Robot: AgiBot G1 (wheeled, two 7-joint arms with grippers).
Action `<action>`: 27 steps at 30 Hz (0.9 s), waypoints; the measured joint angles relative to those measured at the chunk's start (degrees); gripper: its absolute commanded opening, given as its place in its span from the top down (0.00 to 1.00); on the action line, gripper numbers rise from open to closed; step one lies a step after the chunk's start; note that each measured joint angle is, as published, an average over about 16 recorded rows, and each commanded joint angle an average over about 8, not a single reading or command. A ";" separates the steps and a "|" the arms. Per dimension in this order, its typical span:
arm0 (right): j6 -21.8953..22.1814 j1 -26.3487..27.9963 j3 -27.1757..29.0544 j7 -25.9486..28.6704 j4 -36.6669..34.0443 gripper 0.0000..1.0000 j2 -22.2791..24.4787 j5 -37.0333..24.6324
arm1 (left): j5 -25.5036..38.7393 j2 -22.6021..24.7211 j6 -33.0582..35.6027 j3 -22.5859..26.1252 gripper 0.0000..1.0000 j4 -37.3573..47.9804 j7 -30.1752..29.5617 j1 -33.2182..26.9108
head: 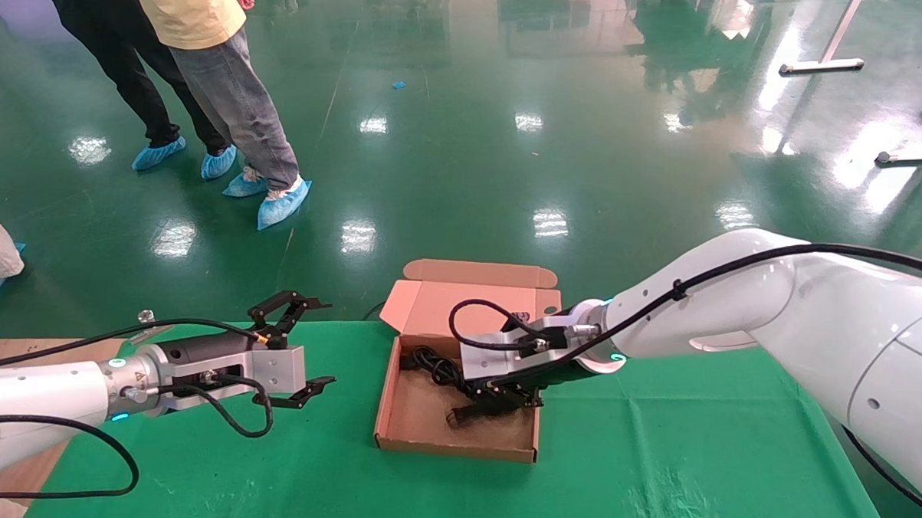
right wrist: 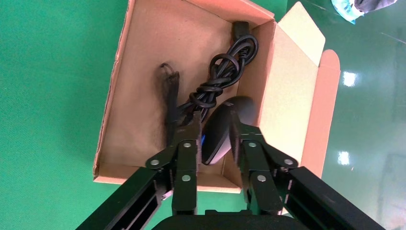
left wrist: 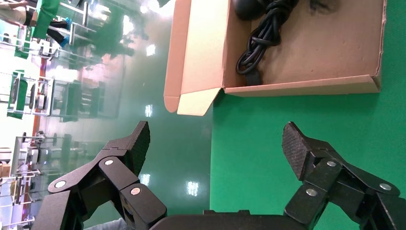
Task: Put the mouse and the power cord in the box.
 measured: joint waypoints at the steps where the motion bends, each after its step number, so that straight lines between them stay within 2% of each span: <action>1: -0.01 0.00 0.03 0.01 0.04 0.00 0.02 0.00 | 0.01 0.00 0.00 0.00 0.00 0.00 0.00 0.00; 7: -0.64 -0.54 1.23 0.35 0.86 0.00 0.74 0.41 | -0.05 -0.14 0.13 -0.15 0.00 -0.41 -0.46 0.16; 13: -2.79 -2.61 5.05 1.38 3.34 0.00 3.05 1.95 | -0.58 -1.24 1.11 -1.37 0.00 -3.24 -3.75 1.29; 27: -11.78 -11.41 20.89 5.62 13.49 0.00 12.68 8.51 | -3.57 -7.21 6.44 -8.07 0.00 -18.48 -21.48 7.40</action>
